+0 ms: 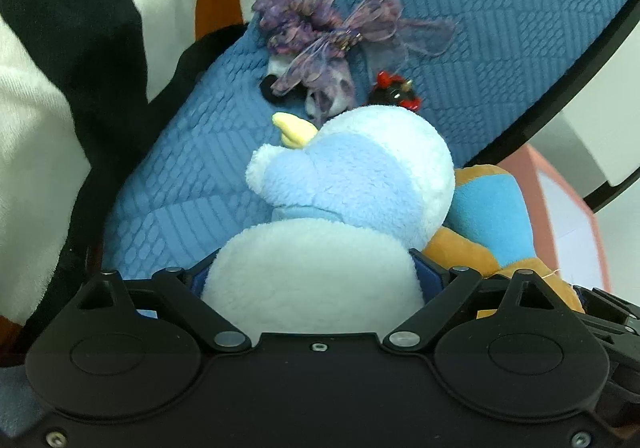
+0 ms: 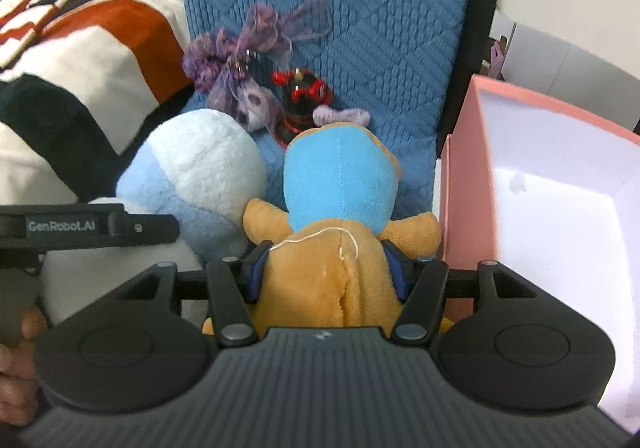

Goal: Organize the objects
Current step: 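Lift the duck with the right gripper while the left carries the penguin toward the pink box, then open both grippers to drop the penguin and duck into the box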

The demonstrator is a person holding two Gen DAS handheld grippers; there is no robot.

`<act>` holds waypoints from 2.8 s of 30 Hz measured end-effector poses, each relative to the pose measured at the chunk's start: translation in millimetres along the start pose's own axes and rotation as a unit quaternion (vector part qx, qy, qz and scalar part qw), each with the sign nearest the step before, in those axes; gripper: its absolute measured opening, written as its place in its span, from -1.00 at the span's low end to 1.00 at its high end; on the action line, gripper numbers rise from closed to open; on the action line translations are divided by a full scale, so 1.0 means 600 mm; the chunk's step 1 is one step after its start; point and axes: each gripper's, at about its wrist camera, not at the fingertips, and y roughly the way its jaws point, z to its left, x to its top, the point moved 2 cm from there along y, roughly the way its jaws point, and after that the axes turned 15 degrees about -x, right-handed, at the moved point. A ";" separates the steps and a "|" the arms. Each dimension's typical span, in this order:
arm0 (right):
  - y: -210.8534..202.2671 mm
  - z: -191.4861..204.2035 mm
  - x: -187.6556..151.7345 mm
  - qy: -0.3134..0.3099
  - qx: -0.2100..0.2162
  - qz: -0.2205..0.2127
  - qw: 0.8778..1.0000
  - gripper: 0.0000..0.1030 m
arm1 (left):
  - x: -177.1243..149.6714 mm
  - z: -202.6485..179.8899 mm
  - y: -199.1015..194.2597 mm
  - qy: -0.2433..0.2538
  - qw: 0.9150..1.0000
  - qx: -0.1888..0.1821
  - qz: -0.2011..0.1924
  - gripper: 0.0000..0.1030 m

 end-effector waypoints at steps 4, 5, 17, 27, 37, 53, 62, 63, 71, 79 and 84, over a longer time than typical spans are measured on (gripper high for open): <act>-0.031 -0.024 0.012 0.008 0.004 -0.007 1.000 0.16 | 0.008 -0.021 -0.011 -0.010 1.000 -0.011 0.001 0.76; -0.038 -0.031 0.016 0.011 0.006 -0.009 1.000 0.16 | 0.010 -0.028 -0.014 -0.011 1.000 -0.012 0.002 0.76; -0.115 -0.130 0.062 0.040 -0.005 -0.049 0.998 0.15 | 0.043 -0.146 -0.040 0.027 0.999 -0.044 0.004 0.76; -0.169 -0.241 0.080 0.069 -0.041 -0.090 0.993 0.14 | 0.075 -0.265 -0.035 0.064 0.996 -0.065 -0.004 0.76; -0.163 -0.361 0.038 0.115 -0.077 -0.099 0.985 0.14 | 0.046 -0.375 0.042 0.090 0.992 -0.085 0.025 0.76; -0.065 -0.514 -0.081 0.167 -0.096 -0.071 0.979 0.14 | -0.054 -0.478 0.222 0.110 0.986 -0.073 0.099 0.76; -0.020 -0.525 -0.123 0.150 -0.081 -0.068 0.983 0.14 | -0.098 -0.487 0.288 0.112 0.984 -0.055 0.127 0.76; -0.019 -0.522 -0.128 0.144 -0.083 -0.070 0.984 0.14 | -0.100 -0.487 0.290 0.113 0.984 -0.056 0.126 0.69; -0.016 -0.525 -0.115 0.159 -0.078 -0.077 0.981 0.07 | -0.090 -0.494 0.274 0.132 0.981 -0.076 0.124 0.59; -0.088 -0.506 -0.100 0.180 -0.066 -0.097 0.977 0.07 | -0.083 -0.500 0.184 0.171 0.978 -0.082 0.088 0.65; -0.143 -0.466 -0.095 0.185 -0.047 -0.122 0.974 0.08 | -0.081 -0.489 0.114 0.191 0.975 -0.095 0.056 0.66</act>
